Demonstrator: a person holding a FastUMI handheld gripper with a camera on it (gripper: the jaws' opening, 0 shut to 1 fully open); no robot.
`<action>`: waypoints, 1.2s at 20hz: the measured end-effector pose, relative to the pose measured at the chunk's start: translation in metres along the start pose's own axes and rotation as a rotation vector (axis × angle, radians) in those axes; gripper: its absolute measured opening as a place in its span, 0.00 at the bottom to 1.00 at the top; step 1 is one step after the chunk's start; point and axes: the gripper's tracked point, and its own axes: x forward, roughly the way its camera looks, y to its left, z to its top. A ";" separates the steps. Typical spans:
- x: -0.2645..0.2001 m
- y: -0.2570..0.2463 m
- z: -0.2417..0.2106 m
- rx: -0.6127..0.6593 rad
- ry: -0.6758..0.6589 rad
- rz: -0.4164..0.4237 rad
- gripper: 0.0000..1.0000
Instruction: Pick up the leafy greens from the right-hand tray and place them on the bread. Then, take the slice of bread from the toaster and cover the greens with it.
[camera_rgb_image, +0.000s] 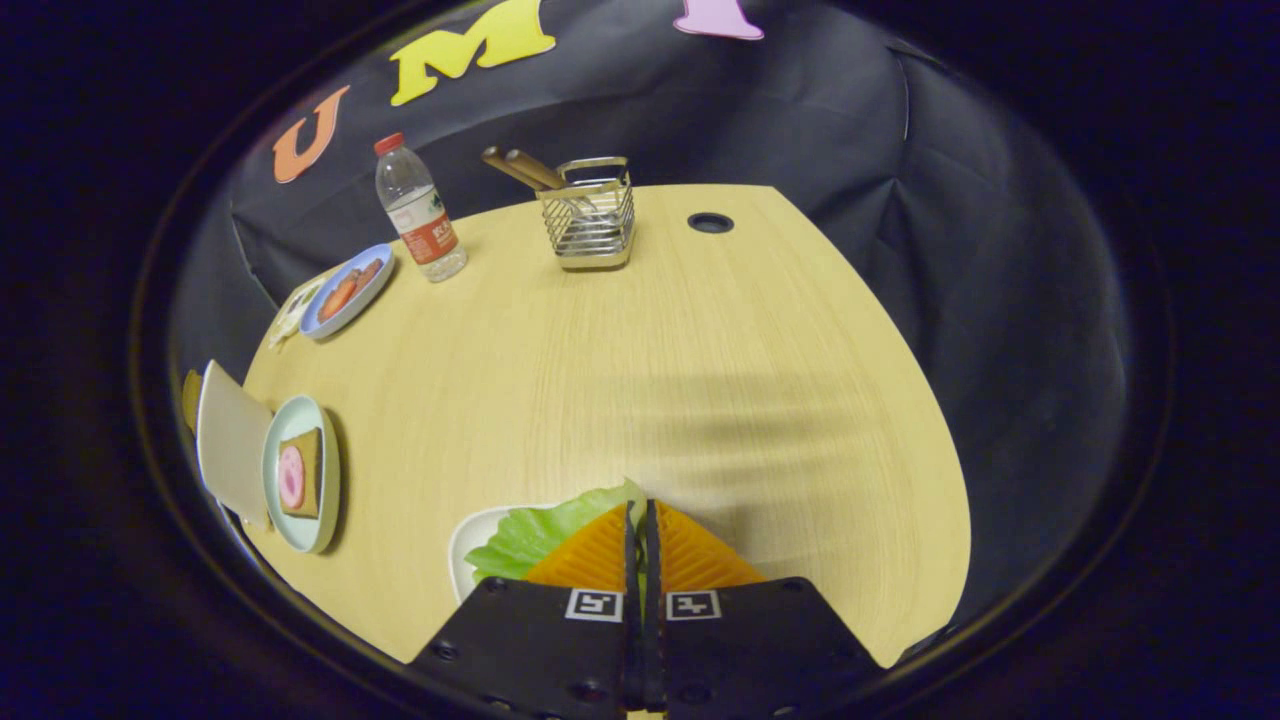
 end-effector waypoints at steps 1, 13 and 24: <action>-0.005 0.002 0.001 0.005 -0.013 -0.002 0.01; -0.114 0.085 0.008 0.031 -0.153 0.100 0.01; -0.165 0.231 -0.011 -0.073 -0.198 0.162 0.01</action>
